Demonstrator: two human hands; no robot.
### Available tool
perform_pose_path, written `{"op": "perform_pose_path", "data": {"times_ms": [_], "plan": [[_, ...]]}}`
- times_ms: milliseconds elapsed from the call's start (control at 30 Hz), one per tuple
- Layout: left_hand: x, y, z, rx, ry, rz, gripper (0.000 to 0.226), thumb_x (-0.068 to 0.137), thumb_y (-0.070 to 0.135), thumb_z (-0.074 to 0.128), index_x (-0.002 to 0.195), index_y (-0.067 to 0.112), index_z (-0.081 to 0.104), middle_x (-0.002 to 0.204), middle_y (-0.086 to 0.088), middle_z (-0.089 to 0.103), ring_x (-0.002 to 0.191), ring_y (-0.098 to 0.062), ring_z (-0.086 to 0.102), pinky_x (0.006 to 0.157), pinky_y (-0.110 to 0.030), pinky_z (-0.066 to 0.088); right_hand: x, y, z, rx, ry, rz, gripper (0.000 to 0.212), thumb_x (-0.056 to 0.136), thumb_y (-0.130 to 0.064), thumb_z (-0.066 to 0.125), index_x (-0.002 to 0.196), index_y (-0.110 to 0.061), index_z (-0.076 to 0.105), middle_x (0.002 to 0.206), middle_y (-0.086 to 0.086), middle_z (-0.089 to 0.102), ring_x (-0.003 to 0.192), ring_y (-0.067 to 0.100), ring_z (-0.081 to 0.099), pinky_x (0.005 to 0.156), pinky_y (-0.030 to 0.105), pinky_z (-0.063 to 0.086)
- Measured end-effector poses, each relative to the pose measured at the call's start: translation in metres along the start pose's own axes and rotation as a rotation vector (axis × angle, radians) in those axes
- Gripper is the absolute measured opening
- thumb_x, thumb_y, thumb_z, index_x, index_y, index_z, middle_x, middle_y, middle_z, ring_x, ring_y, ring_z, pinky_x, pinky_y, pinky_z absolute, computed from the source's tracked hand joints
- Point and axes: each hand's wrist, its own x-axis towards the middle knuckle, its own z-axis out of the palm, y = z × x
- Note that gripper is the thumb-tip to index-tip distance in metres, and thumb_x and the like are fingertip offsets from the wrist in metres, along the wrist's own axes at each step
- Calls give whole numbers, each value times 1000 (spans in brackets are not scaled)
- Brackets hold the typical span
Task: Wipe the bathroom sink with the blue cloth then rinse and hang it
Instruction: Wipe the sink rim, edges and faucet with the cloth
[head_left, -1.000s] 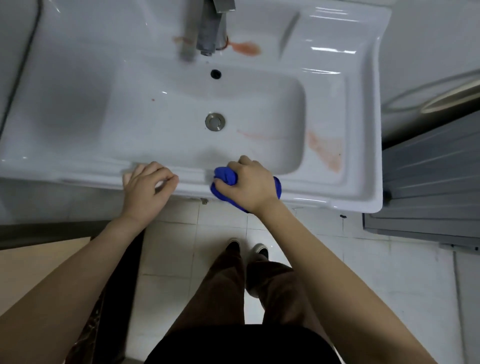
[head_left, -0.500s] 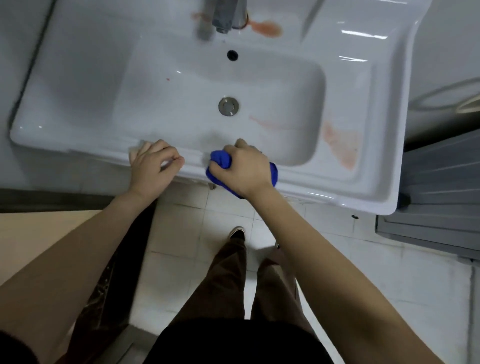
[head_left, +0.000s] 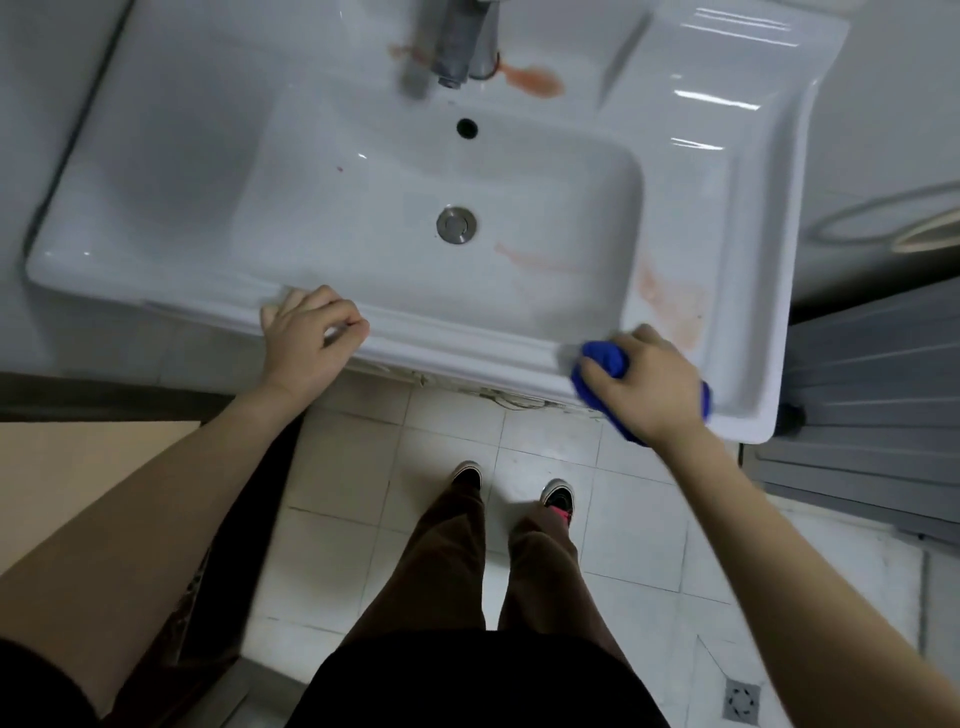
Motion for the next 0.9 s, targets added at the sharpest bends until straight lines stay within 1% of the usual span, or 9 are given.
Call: {"op": "perform_pose_path", "data": {"times_ms": [133,233,333,433,533,633,733,833,900], "plan": [[-1,-3,2,9,1,5,26,83,44,52,74,23,65,85,6,62,94,-20,50,72,-31,14,30,-112,46,80,-65,-148,34,88,-49,54,74,-18,58,83,-2,49,74,26,54,59,29,35],[-1,-5,2,10,-11,7,29,84,47,51,76,23,66,86,7,61,94,-19,50,73,-31,15,33,-142,56,137,-99,-219,34,89,-50,53,74,-20,55,82,-4,48,74,23,52,59,27,31],[-1,-6,0,-7,-22,17,30,84,48,51,77,23,67,88,8,63,95,-18,51,71,-31,14,20,-93,38,98,-33,-200,37,89,-52,53,72,-20,56,80,-3,52,72,23,53,58,27,34],[-2,-9,0,3,-5,30,27,84,47,51,75,25,65,87,8,62,94,-18,50,72,-31,15,0,-13,9,44,9,-71,33,89,-52,54,78,-22,64,84,-1,56,74,24,56,62,33,47],[-2,-6,-1,23,-12,25,30,84,48,49,77,24,66,90,7,63,96,-21,51,71,-31,14,-14,43,-16,-12,17,27,32,91,-47,55,80,-20,67,84,1,57,73,28,58,62,37,51],[-1,-1,-7,36,-70,-3,34,83,49,47,82,22,69,96,5,64,101,-23,52,76,-30,17,-16,58,-23,-24,4,32,30,92,-43,56,82,-18,67,85,4,58,73,29,57,63,40,52],[3,24,-15,105,-114,-40,36,84,43,44,94,22,72,105,-1,66,106,-30,55,87,-35,27,-17,54,-22,-29,16,25,28,93,-42,57,84,-18,69,86,4,59,73,28,57,62,38,52],[-4,85,-4,7,-27,11,35,88,34,48,105,14,71,109,-10,68,105,-34,61,91,-37,38,-16,58,-21,-32,30,23,30,92,-44,56,84,-19,69,87,3,59,75,27,56,62,36,51],[-15,137,19,-95,-68,94,31,89,31,53,106,11,71,108,-11,69,103,-34,62,90,-39,45,-16,59,-21,-25,40,11,31,92,-45,55,84,-19,69,86,2,58,75,27,56,61,34,50]]}}
